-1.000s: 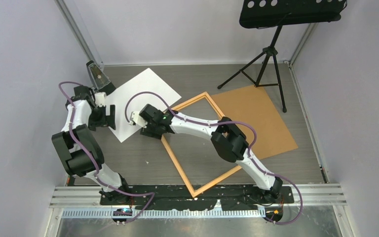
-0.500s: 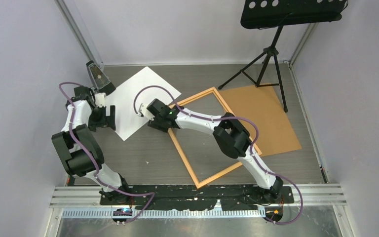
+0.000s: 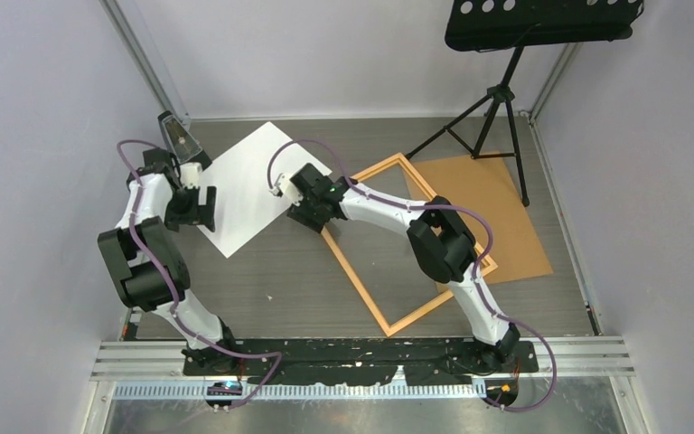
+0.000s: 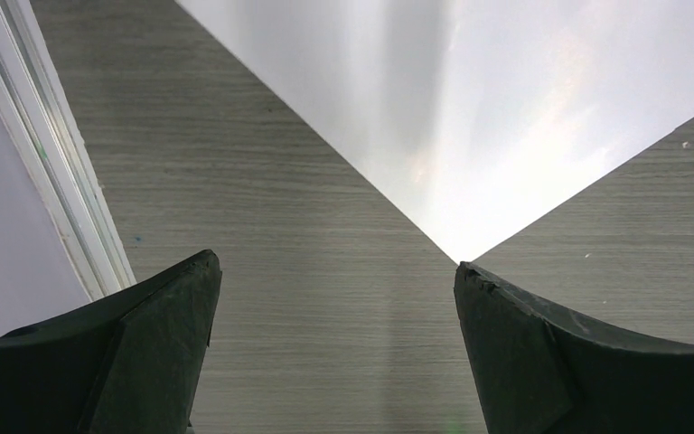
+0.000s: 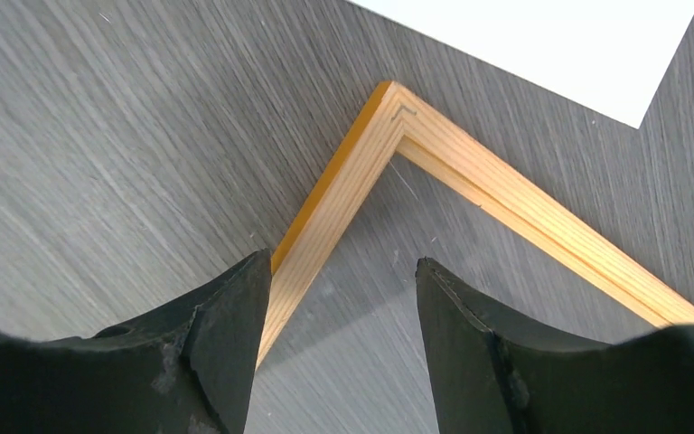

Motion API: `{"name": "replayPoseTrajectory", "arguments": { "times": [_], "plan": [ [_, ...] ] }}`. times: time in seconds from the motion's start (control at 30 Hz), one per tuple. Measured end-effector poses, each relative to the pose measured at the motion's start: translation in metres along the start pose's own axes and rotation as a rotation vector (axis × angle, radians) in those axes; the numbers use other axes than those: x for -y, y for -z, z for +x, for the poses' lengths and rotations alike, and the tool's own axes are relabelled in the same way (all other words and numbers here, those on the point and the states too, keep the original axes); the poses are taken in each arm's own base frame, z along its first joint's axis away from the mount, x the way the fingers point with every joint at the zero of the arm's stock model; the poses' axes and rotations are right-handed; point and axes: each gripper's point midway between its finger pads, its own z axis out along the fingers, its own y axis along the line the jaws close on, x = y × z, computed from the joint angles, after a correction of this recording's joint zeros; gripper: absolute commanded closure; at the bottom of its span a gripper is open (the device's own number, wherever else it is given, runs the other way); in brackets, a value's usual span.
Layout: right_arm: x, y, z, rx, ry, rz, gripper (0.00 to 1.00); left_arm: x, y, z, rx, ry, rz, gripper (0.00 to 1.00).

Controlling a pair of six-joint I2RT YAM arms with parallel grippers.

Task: Put the photo into the frame
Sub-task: Adjust the photo frame at the center of the board.

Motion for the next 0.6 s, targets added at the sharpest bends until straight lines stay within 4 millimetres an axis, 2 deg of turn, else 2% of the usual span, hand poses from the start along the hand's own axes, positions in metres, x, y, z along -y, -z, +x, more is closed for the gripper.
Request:
{"name": "replayPoseTrajectory", "arguments": {
  "times": [0.17, 0.37, 0.47, 0.6],
  "plan": [
    [-0.002, 0.007, -0.020, 0.077, -0.062, -0.074, 0.35, 0.018, -0.001, -0.018, 0.004, -0.117, -0.023, 0.01],
    [0.004, 0.014, -0.038, 0.152, -0.178, -0.159, 0.35, 0.054, -0.022, -0.040, -0.057, -0.253, -0.013, 0.01],
    [0.013, 0.019, -0.038, 0.165, -0.225, -0.178, 0.34, 0.068, -0.032, -0.039, -0.095, -0.274, 0.019, 0.04],
    [0.024, 0.034, -0.032, 0.175, -0.286, -0.203, 0.35, 0.079, -0.038, -0.024, -0.160, -0.255, 0.077, 0.07]
  ]
}}
